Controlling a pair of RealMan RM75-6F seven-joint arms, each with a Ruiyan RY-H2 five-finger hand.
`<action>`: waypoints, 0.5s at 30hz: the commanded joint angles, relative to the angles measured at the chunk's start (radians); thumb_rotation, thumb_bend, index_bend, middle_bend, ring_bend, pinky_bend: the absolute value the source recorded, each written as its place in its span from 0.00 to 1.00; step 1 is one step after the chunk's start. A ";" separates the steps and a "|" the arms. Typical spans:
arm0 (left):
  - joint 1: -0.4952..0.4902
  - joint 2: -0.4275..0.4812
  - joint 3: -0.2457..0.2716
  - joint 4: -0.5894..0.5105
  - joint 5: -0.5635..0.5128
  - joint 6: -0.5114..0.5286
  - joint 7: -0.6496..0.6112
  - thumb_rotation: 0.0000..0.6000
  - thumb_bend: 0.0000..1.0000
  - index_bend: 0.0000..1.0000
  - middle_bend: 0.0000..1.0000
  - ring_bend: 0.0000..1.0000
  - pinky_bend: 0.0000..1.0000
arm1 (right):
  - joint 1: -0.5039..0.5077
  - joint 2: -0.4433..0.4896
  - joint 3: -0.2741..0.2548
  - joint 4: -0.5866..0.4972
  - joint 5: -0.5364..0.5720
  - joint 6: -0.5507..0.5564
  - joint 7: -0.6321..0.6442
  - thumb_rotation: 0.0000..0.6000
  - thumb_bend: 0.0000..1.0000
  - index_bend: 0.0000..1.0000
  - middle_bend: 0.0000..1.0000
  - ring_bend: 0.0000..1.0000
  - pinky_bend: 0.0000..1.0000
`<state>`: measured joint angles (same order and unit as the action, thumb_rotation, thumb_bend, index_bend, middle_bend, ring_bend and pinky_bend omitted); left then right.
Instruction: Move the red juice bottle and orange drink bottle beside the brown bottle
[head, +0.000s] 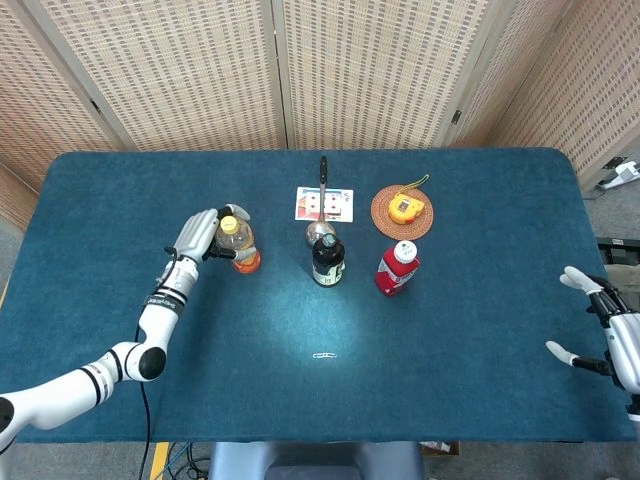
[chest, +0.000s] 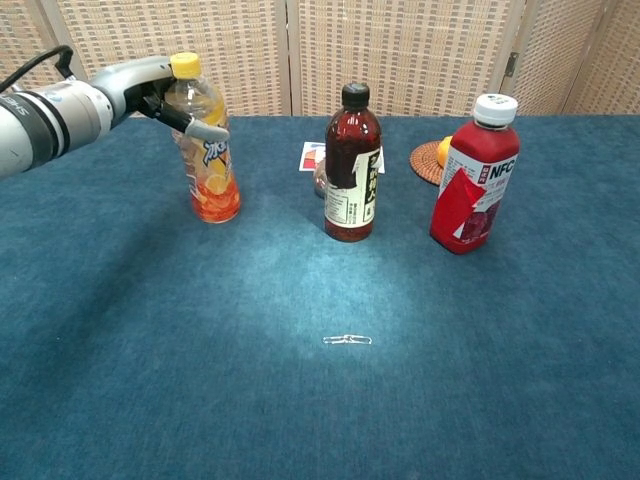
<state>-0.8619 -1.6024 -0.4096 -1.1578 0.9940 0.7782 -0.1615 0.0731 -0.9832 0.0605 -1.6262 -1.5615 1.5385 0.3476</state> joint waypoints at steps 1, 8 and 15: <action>-0.007 0.001 0.012 0.007 -0.007 -0.016 0.012 1.00 0.12 0.60 0.55 0.40 0.39 | 0.002 0.000 0.000 0.002 0.001 -0.005 0.001 1.00 0.00 0.15 0.24 0.13 0.42; -0.014 0.005 0.017 0.000 -0.030 -0.023 0.030 1.00 0.12 0.16 0.41 0.38 0.39 | 0.002 0.001 0.002 0.003 0.002 -0.008 0.004 1.00 0.00 0.15 0.24 0.13 0.42; -0.014 0.023 0.014 -0.041 -0.057 -0.010 0.054 1.00 0.10 0.00 0.09 0.33 0.39 | 0.001 0.001 0.000 0.001 -0.006 -0.005 0.005 1.00 0.00 0.15 0.24 0.13 0.42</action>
<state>-0.8761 -1.5833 -0.3943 -1.1923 0.9413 0.7651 -0.1125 0.0742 -0.9820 0.0609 -1.6252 -1.5666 1.5333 0.3527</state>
